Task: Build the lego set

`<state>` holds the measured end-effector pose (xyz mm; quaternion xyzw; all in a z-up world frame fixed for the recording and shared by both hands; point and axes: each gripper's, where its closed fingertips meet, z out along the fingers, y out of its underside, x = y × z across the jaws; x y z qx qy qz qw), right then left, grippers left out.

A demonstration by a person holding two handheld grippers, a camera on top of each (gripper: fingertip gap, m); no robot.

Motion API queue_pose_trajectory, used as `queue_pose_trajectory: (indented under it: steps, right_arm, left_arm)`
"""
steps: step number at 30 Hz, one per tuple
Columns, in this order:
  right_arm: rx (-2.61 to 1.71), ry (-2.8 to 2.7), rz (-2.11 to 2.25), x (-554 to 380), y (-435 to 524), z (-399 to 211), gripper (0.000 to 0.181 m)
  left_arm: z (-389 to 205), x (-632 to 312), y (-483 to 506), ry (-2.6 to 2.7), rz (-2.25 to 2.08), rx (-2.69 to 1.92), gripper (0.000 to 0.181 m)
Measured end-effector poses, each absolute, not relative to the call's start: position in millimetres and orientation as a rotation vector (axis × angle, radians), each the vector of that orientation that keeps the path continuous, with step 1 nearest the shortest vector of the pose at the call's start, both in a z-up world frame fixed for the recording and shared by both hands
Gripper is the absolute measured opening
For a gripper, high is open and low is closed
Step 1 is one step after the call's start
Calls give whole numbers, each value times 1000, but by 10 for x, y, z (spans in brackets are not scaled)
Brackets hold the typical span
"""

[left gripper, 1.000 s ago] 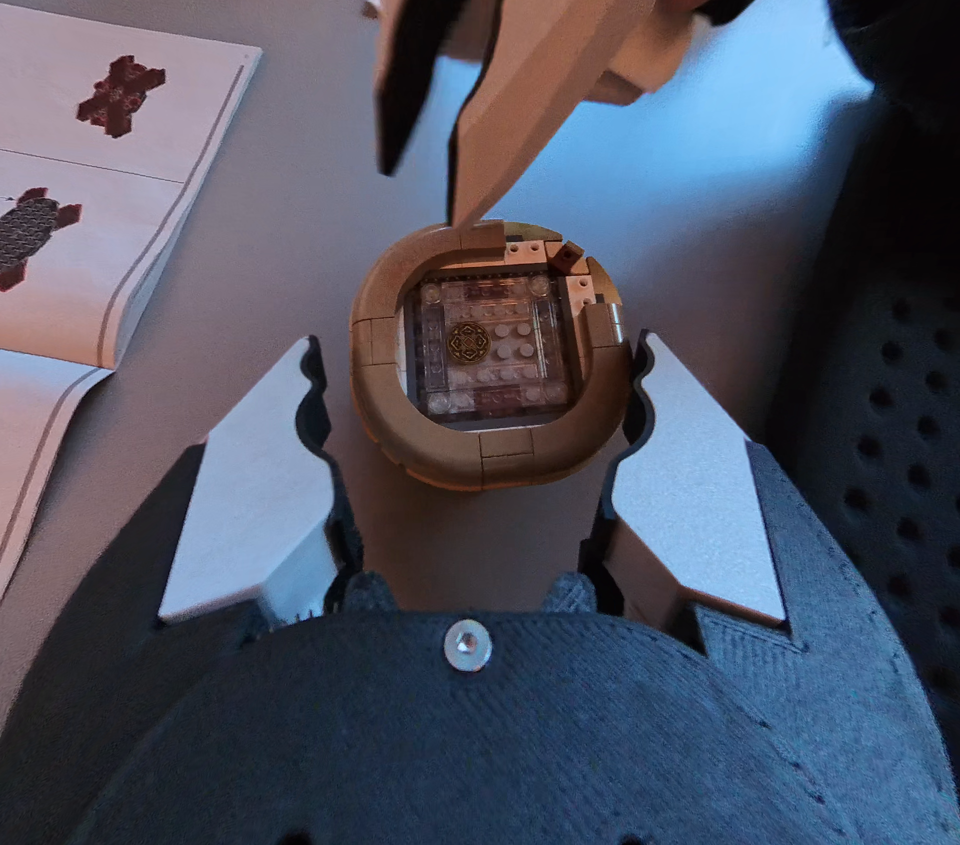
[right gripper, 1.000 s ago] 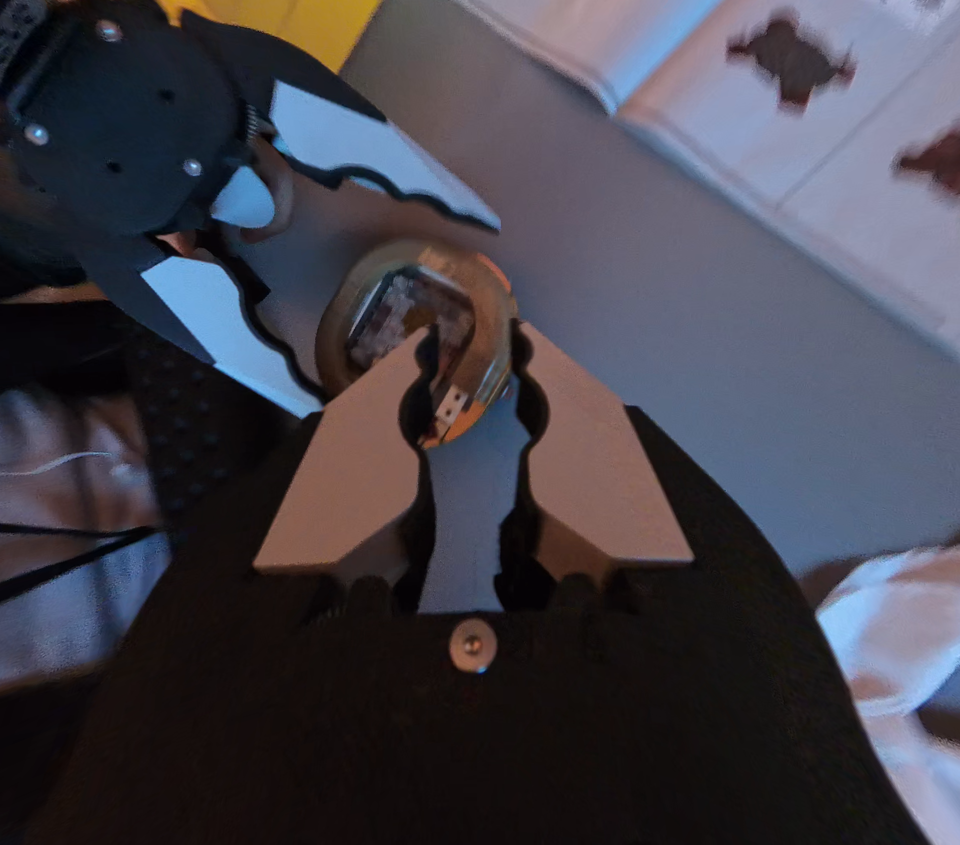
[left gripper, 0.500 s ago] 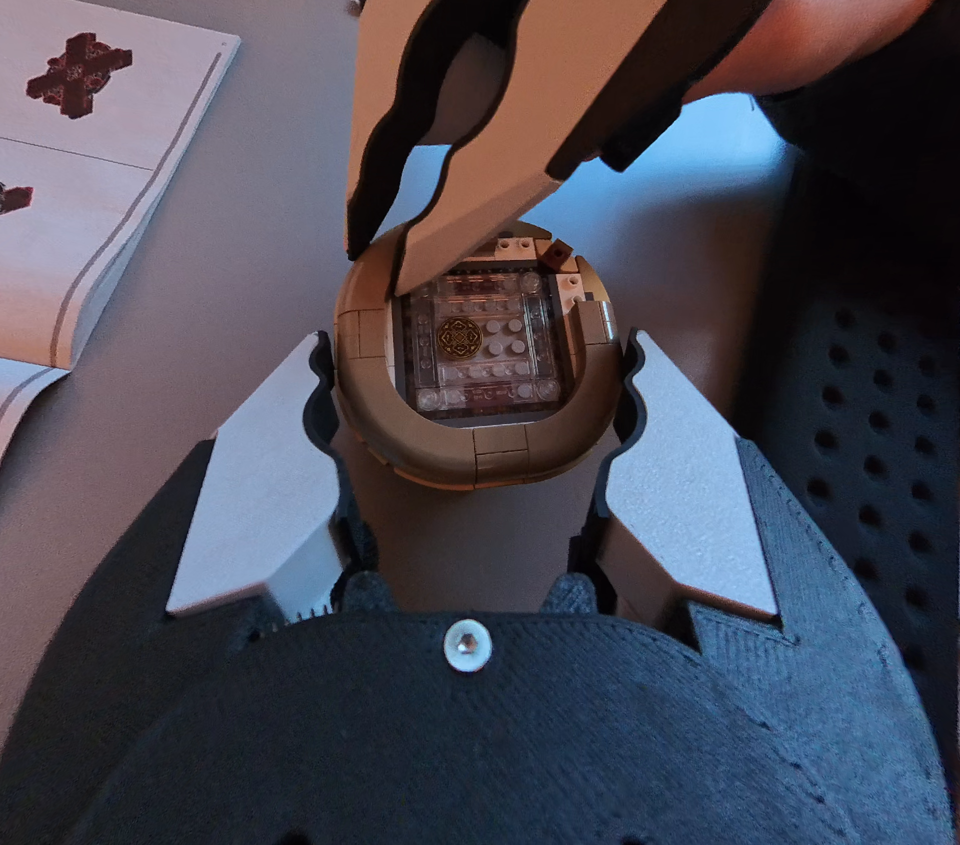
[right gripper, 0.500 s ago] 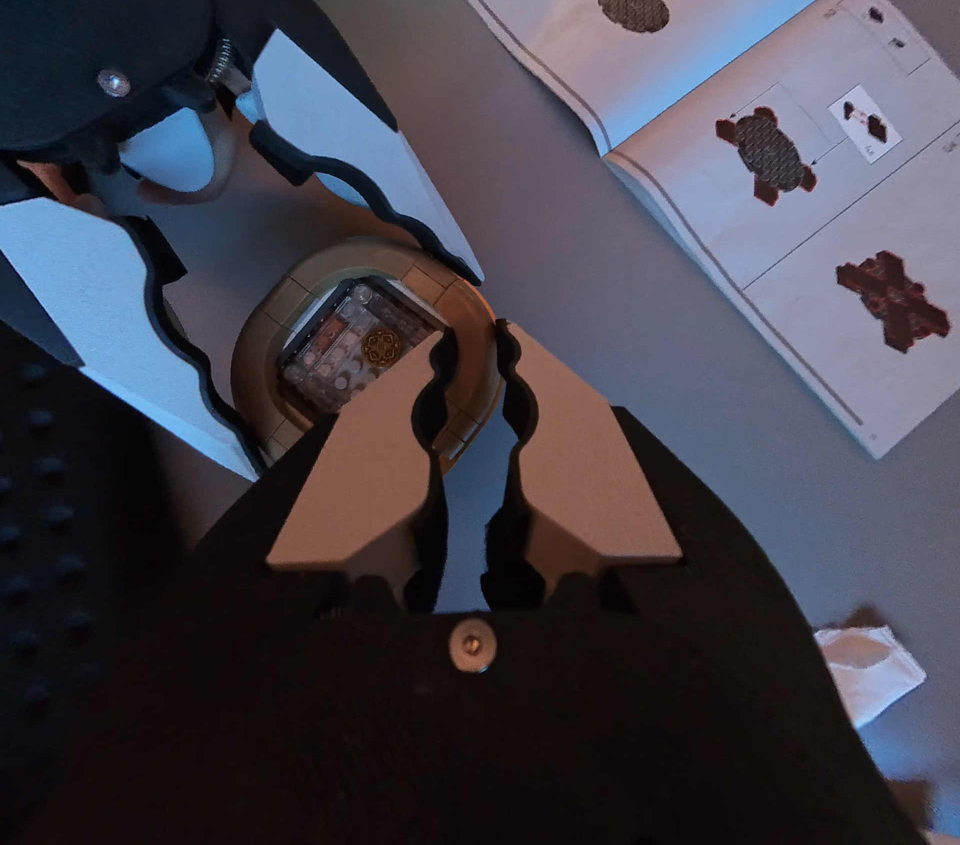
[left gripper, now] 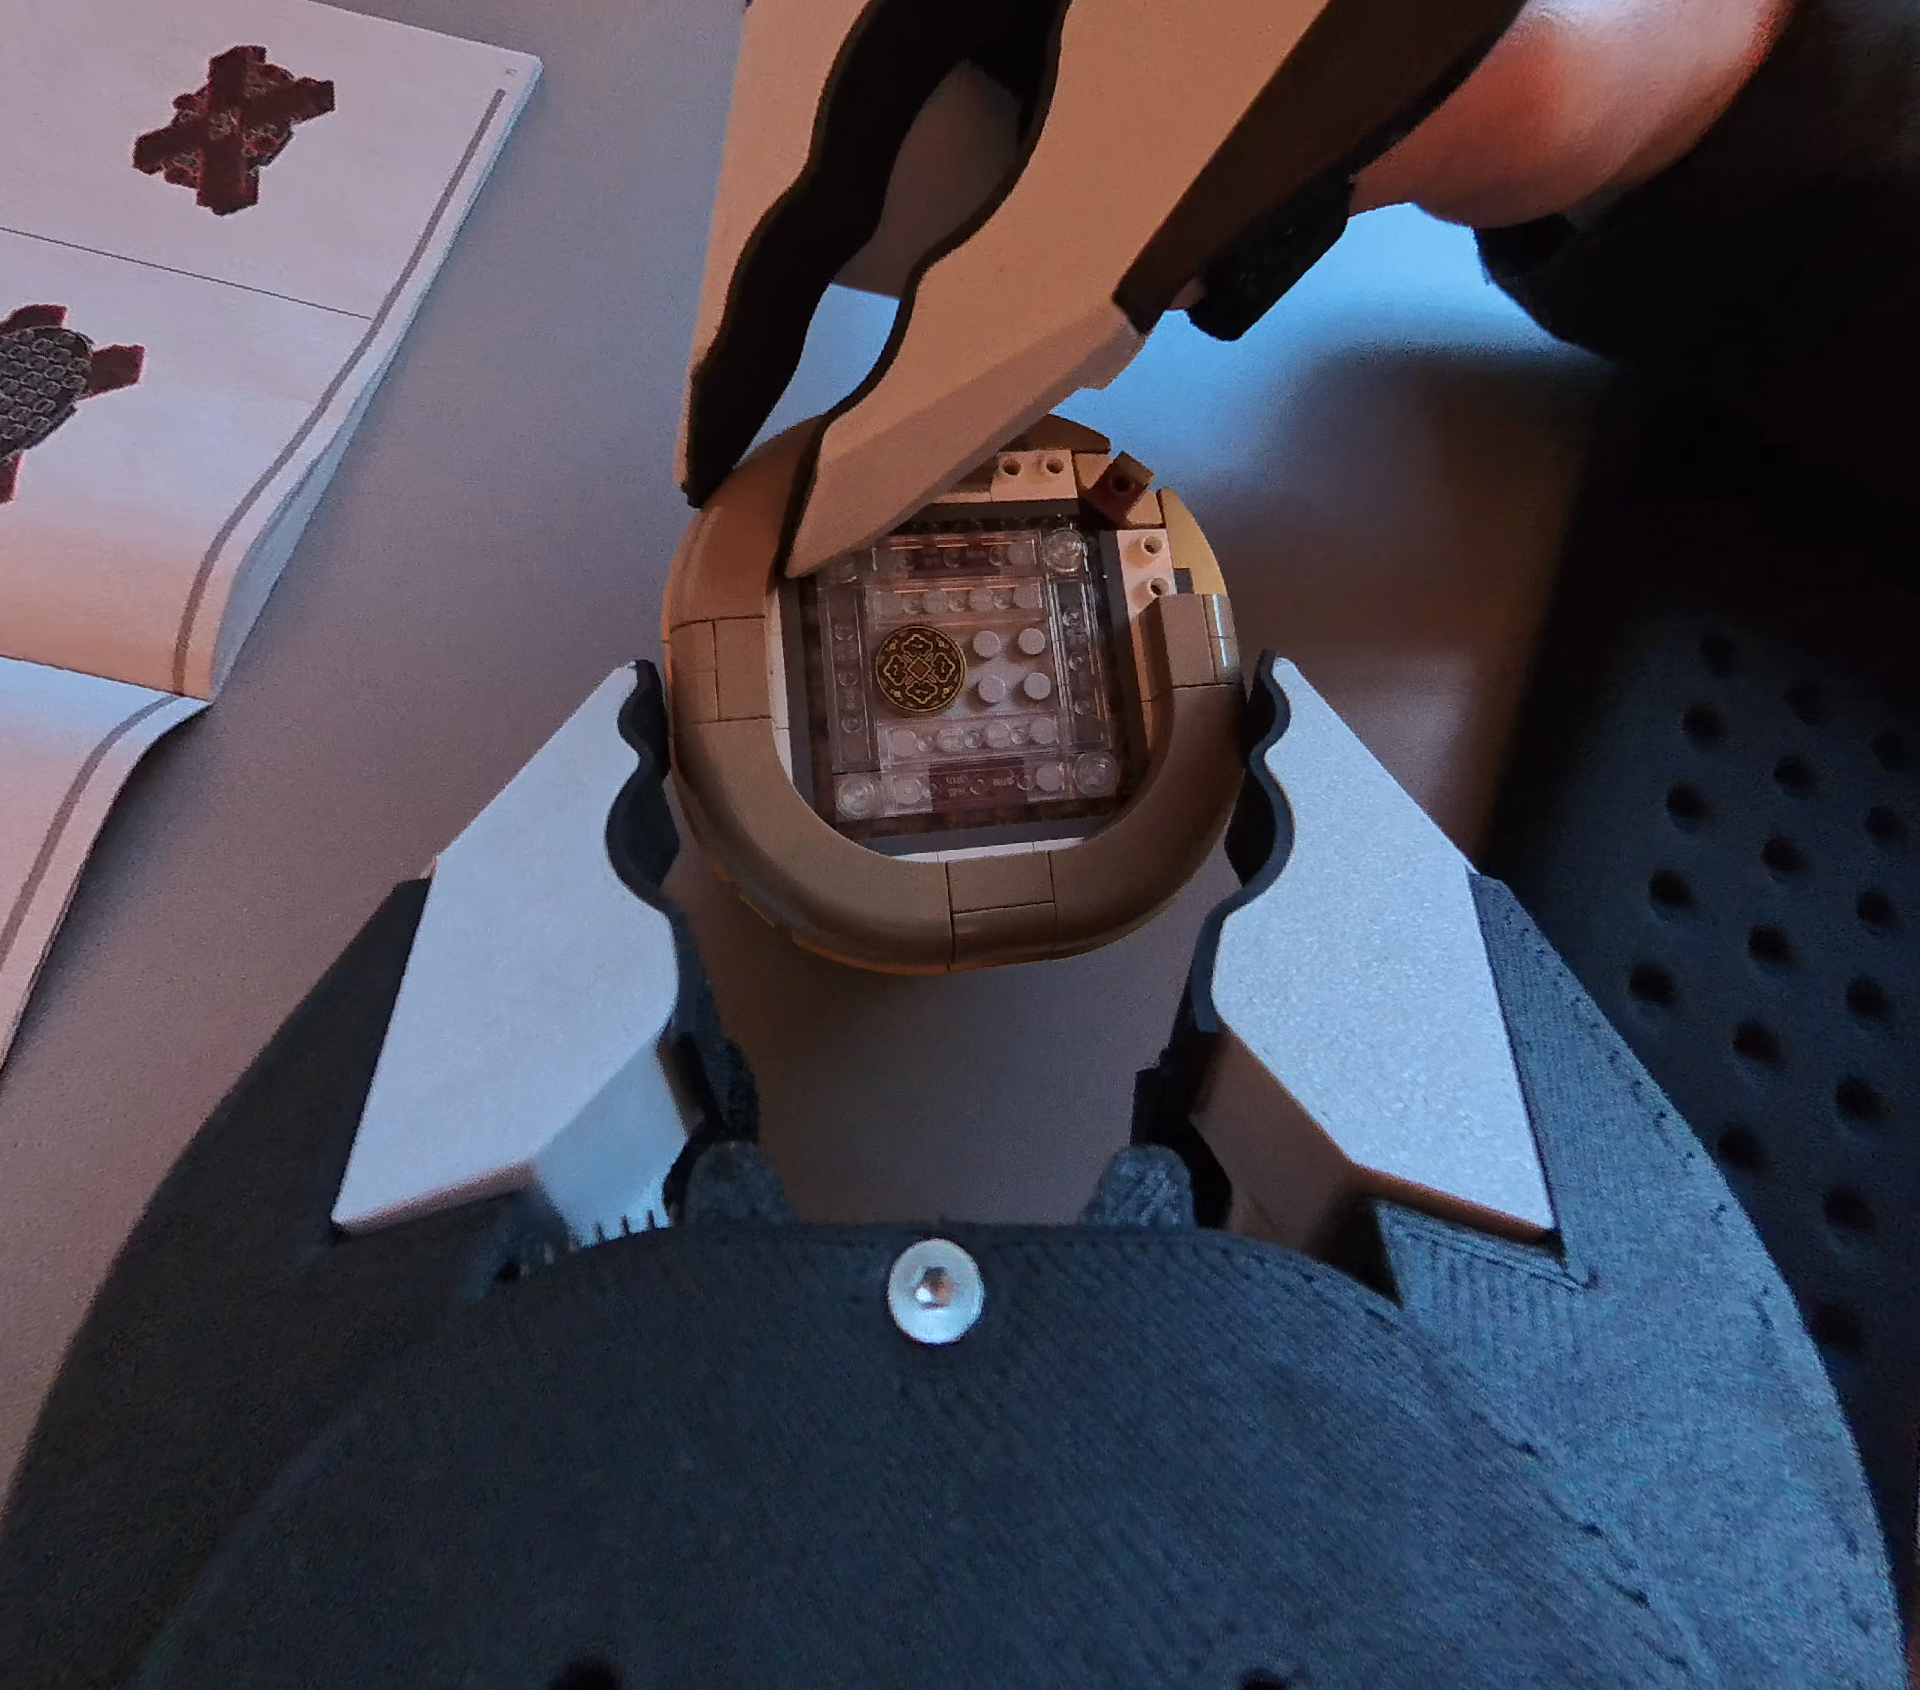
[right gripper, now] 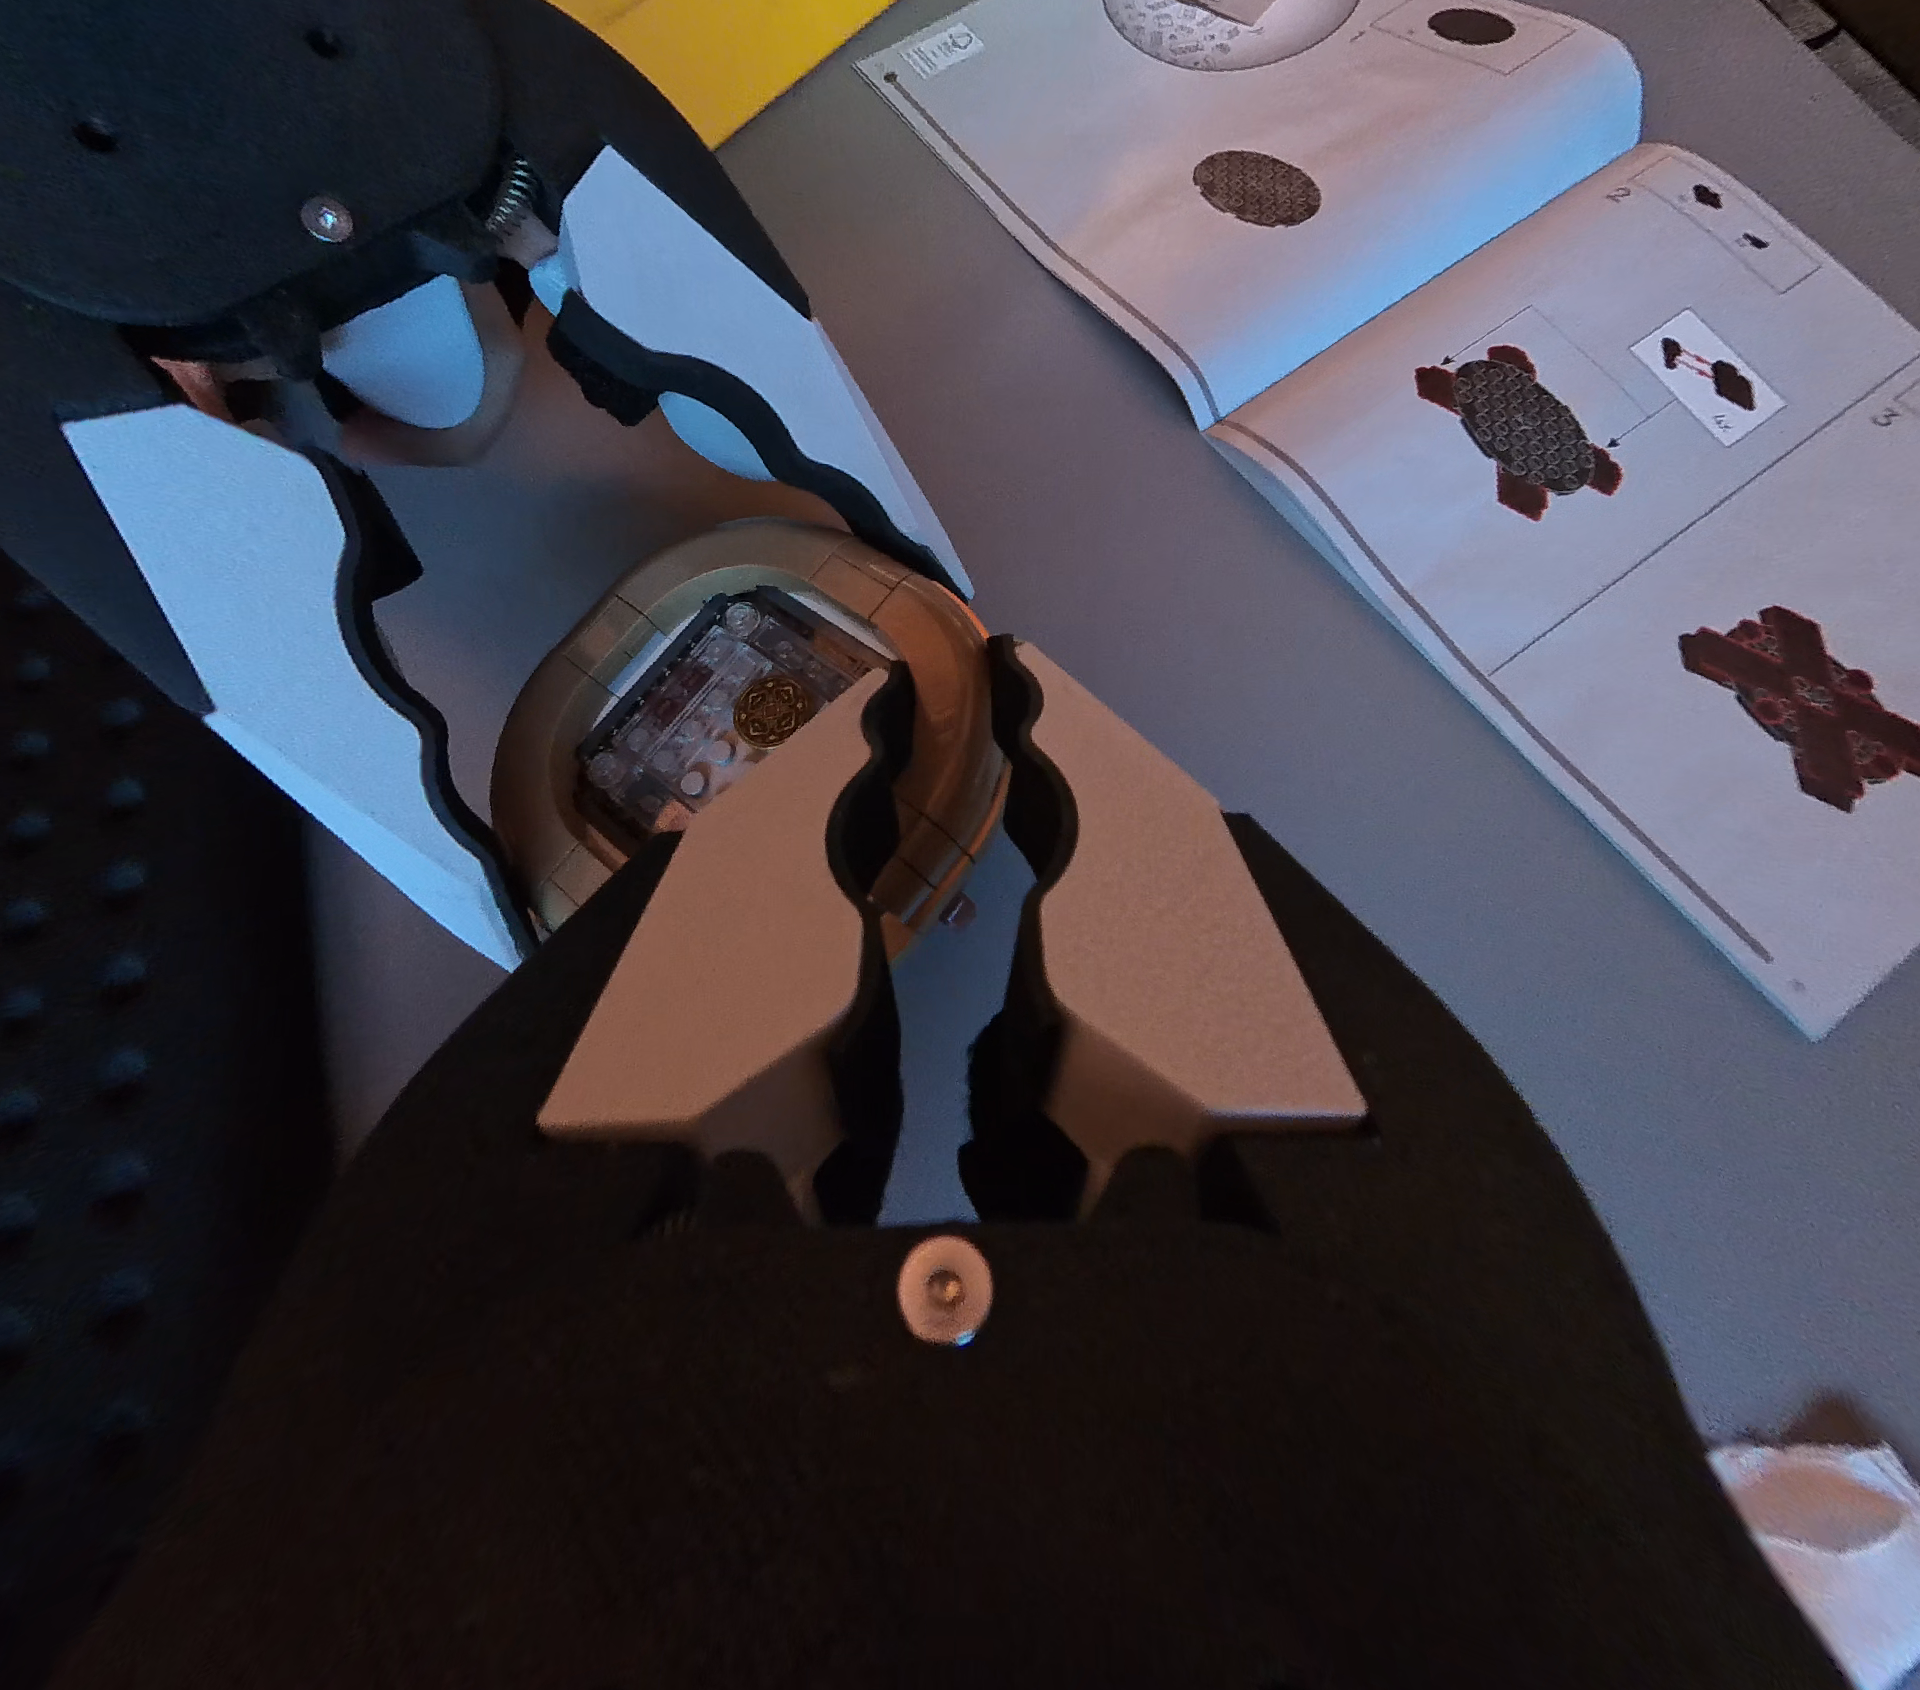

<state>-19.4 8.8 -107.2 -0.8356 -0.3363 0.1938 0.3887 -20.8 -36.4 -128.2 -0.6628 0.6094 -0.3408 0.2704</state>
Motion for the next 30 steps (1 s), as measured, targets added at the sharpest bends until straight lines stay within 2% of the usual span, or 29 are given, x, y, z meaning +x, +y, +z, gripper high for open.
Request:
queue_pose_trajectory:
  steps: [30]
  right_arm:
    - [-2108,-936,548,-176,92,-1173,17]
  left_arm:
    - [-1307,-188,-353,1644,-903,-1799,110]
